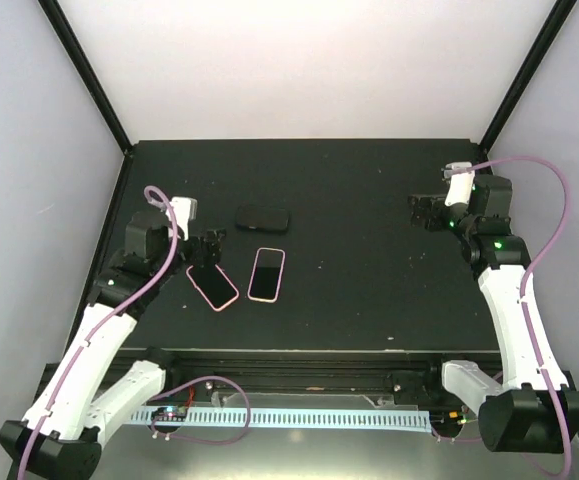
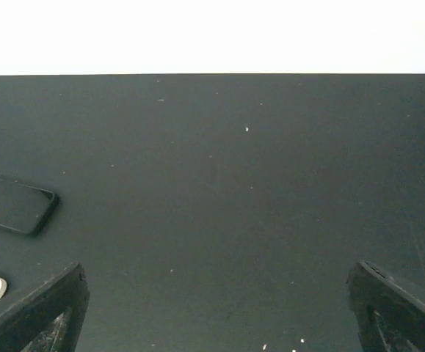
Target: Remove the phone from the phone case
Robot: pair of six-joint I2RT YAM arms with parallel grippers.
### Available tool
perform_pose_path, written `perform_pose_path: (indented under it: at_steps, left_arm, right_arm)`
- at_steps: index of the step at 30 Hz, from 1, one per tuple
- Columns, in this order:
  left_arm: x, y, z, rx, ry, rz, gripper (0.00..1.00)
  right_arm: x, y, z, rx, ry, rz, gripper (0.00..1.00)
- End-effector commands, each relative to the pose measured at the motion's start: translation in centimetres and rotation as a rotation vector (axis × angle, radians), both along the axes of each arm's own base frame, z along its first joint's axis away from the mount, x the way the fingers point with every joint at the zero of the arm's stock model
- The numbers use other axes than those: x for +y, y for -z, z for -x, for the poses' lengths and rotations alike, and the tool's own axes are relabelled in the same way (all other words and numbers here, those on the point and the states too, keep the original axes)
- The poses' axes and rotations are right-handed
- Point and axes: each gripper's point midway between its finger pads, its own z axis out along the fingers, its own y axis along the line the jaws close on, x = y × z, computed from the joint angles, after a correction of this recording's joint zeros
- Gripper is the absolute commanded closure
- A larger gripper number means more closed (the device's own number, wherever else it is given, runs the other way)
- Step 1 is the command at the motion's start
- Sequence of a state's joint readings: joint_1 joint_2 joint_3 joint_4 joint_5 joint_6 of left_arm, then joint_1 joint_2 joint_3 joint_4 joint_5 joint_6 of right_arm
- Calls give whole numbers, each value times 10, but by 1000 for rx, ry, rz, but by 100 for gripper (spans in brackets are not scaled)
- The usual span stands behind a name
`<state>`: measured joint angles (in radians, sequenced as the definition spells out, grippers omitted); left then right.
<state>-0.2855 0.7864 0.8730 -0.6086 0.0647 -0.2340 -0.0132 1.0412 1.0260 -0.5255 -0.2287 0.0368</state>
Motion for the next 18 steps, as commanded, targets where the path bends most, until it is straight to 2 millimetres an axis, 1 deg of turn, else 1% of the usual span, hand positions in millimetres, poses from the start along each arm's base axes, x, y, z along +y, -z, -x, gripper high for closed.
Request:
perform_pose_path:
  at_steps: [1,3,6,9,12,15,18]
  left_arm:
    - [-26,6,8,78,107,51,2]
    - [-45,16,13,127,165,40,2]
    - [-72,31,22,195,236,3,1]
    - [-98,52,31,280,295,-36,1]
    - [-114,79,36,369,315,-92,1]
    - [-124,104,35,441,304,-131,1]
    - [-132,124,31,481,306,-152,1]
  right_arm:
    - [5,-9,0,-39,-29,-31,2]
    - [8,-7,2,-52,-45,-34,1]
    - [14,4,9,-63,-95,-23,0]
    - [22,14,18,-77,-162,-10,0]
    - [36,23,29,-82,-258,-21,0]
    - [48,27,38,-83,-337,-45,0]
    - [52,30,41,-83,-368,-48,0]
